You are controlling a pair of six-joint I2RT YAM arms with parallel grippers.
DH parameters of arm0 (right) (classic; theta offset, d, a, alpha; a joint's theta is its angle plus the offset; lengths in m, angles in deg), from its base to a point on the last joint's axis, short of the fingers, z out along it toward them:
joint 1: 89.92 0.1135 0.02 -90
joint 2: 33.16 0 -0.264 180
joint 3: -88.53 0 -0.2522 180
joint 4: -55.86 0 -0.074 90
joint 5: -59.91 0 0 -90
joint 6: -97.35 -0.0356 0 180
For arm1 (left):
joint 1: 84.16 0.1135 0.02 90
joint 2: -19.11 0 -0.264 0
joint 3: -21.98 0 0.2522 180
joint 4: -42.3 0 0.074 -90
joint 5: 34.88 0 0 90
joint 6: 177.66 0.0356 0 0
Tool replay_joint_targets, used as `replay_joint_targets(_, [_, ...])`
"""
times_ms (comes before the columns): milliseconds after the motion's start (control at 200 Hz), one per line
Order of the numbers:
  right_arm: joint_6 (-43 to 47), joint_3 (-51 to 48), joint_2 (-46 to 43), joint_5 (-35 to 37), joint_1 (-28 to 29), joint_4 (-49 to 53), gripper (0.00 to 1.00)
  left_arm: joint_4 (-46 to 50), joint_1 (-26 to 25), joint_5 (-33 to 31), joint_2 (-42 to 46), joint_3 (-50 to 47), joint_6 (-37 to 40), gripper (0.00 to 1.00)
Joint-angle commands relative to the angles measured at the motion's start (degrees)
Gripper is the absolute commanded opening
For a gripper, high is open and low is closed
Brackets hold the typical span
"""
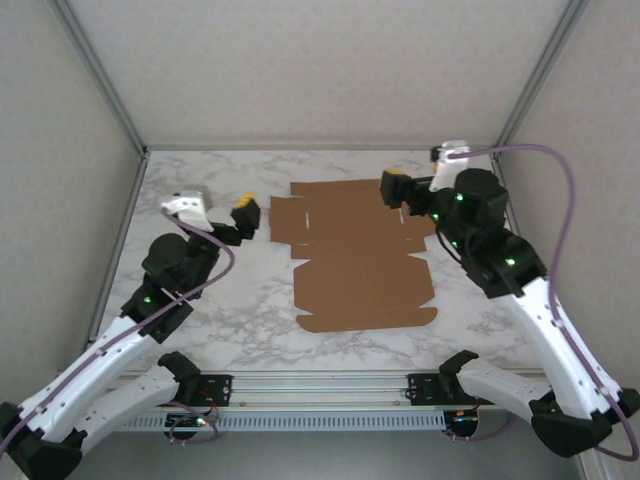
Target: Fold the paper box
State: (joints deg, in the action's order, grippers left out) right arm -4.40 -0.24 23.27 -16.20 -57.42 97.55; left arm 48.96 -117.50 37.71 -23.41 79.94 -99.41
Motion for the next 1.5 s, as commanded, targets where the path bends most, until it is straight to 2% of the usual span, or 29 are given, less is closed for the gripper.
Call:
replay_joint_targets(0, [-5.73,-4.09,-3.79,-0.51,-1.09,9.15,0.97,13.67,1.06,-8.86,2.21,-1.01,-15.92,1.00])
replay_joint_targets(75, [-8.96,-7.64,-4.38,-2.42,-1.12,9.22,0.95,13.35,1.26,-2.29,3.15,-4.85,-18.41,0.99])
replay_joint_targets(155, [-12.42,-8.51,0.27,-2.38,-1.12,15.96,0.90,20.49,1.32,0.55,-1.89,-3.08,-19.03,1.00])
replay_joint_targets(240, [-14.22,-14.01,3.58,-6.22,-0.37,15.91,0.94,27.30,1.27,0.83,-8.61,-0.89,-20.16,1.00])
replay_joint_targets(325, [-17.57,-18.52,8.56,-8.10,-0.27,15.62,0.95,28.87,1.27,5.54,-12.73,-0.53,-19.59,1.00])
replay_joint_targets(365, [-15.37,-18.51,12.71,-10.25,-0.02,16.96,0.88,29.30,1.26,7.17,-14.22,-0.20,-19.67,1.00])
replay_joint_targets(486, [-14.24,-17.09,24.29,-10.75,1.35,19.48,0.66,29.84,1.01,9.60,-16.66,0.61,-21.03,1.00])
replay_joint_targets(556, [-14.27,-17.20,29.89,-10.24,1.44,18.66,0.48,30.27,1.01,11.36,-16.72,1.09,-19.01,1.00])
replay_joint_targets(681, [-13.76,-15.80,37.66,-7.74,2.44,18.77,0.19,32.04,1.14,8.66,-17.03,2.28,-16.82,1.00])
replay_joint_targets(811, [-13.62,-15.25,41.90,-8.85,3.14,17.72,0.04,31.55,1.35,7.43,-16.44,1.15,-16.43,1.00])
replay_joint_targets(976, [-12.77,-15.54,47.04,-9.50,4.72,16.02,0.04,30.45,1.35,5.15,-15.59,0.45,-17.49,0.99])
replay_joint_targets(1117, [-13.29,-15.65,48.72,-15.34,6.82,13.00,0.07,30.33,1.41,5.51,-15.30,0.42,-19.68,1.00])
replay_joint_targets(1202, [-17.37,-13.88,49.83,-17.39,8.28,12.32,0.07,29.56,1.44,8.46,-15.47,0.16,-19.80,1.00])
replay_joint_targets(1327, [-26.66,-12.71,49.43,-26.37,8.99,3.59,0.08,24.60,1.46,17.69,-15.84,-1.52,-19.44,1.00])
replay_joint_targets(1412, [-32.47,-11.19,49.94,-34.45,9.26,-6.06,0.16,22.52,1.44,20.57,-17.71,-1.34,-20.51,1.00])
replay_joint_targets(1492, [-38.39,-10.81,49.35,-43.27,9.21,-19.64,0.36,22.12,1.62,20.61,-20.23,-0.41,-21.45,0.96])
